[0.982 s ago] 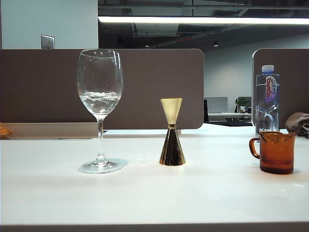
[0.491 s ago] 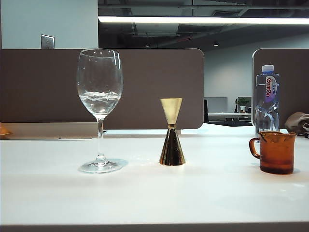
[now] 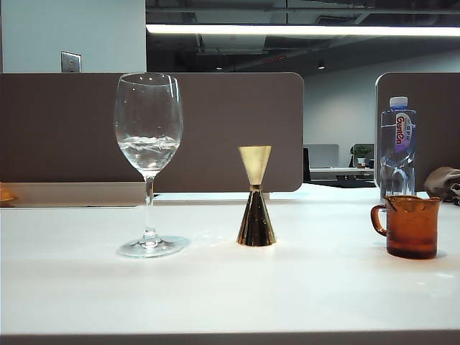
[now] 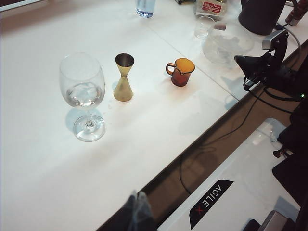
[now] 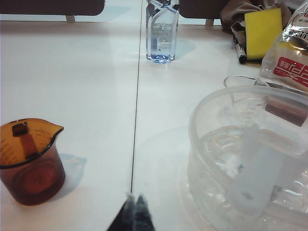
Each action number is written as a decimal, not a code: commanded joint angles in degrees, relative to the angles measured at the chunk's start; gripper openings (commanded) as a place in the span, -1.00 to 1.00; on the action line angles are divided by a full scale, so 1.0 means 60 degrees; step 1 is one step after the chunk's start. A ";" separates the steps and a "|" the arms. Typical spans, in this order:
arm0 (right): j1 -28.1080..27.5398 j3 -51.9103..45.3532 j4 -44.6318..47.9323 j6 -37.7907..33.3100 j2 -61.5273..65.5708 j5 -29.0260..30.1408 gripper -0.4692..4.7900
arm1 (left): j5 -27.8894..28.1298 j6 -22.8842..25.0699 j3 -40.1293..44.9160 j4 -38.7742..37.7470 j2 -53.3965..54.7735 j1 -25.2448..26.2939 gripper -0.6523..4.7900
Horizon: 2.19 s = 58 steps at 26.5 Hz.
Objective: Pick up the small amber measuring cup and pour the water in it into the jigger, then pick up the jigger and pour the water in it into the wine glass.
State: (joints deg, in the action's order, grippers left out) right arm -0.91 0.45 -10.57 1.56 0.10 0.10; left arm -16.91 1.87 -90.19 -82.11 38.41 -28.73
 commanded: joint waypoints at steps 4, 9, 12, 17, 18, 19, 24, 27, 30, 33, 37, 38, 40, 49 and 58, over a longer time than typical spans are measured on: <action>-0.0011 0.0747 -0.0295 -0.1548 0.0004 0.0368 -0.84 | 0.0011 0.0044 -0.0029 -0.0055 0.0000 0.0007 -0.77; -0.0007 0.2648 -0.1166 -0.2095 0.0004 0.0838 -0.84 | 0.0029 0.0044 -0.0029 -0.0055 0.0004 0.0007 -0.77; -0.0007 0.3789 -0.1198 -0.2659 0.0007 0.1362 -0.84 | 0.0029 0.0044 -0.0029 -0.0055 0.0000 0.0007 -0.77; -0.0007 0.5442 -0.1770 -0.2663 0.0015 0.2237 -0.84 | 0.0029 0.0044 -0.0029 -0.0055 0.0004 0.0007 -0.77; -0.0007 0.6153 -0.2732 -0.2652 0.0018 0.2364 -0.84 | 0.0029 0.0044 -0.0029 -0.0055 0.0004 0.0007 -0.77; -0.0015 0.6761 -0.3971 -0.2543 0.0044 0.2361 -0.84 | 0.0033 0.0044 -0.0029 -0.0055 0.0004 0.0007 -0.77; -0.0011 0.8819 -0.8338 -0.1140 0.0743 0.2619 -0.84 | 0.0029 0.0044 -0.0029 -0.0055 0.0004 0.0007 -0.77; -0.0011 0.9646 -0.9530 -0.0317 0.1384 0.2623 -0.84 | 0.0029 0.0044 -0.0029 -0.0055 0.0004 0.0007 -0.77; -0.0011 1.0014 -0.9912 -0.0011 0.1803 0.2630 -0.84 | 0.0029 0.0044 -0.0029 -0.0055 0.0004 0.0007 -0.77; 0.0007 1.0160 -0.9952 -0.0372 0.1985 0.3045 -0.84 | 0.0029 0.0044 -0.0029 -0.0055 0.0004 0.0007 -0.77; 0.0011 1.0120 -0.9530 -0.0688 0.2033 0.3687 -0.84 | 0.0029 0.0044 -0.0029 -0.0055 0.0004 0.0007 -0.77; 0.0011 1.0098 -0.9282 -0.0623 0.2033 0.3880 -0.84 | 0.0029 0.0044 -0.0029 -0.0055 0.0004 0.0007 -0.77; 0.0011 1.0061 -0.8765 0.0033 0.2095 0.4543 -0.84 | 0.0029 0.0044 -0.0029 -0.0055 0.0004 0.0007 -0.77; 0.0120 1.0029 -0.8925 0.0816 0.4222 0.2076 -0.74 | 0.0029 0.0044 -0.0029 -0.0055 0.0004 0.0007 -0.77; 0.0222 1.0018 -0.9486 0.0750 0.5373 0.2306 -0.73 | 0.0029 0.0044 -0.0029 -0.0055 0.0004 0.0007 -0.77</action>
State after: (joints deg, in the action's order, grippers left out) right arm 0.10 60.40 -66.67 6.11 32.23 14.02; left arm -16.69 1.89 -90.19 -82.11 38.39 -28.73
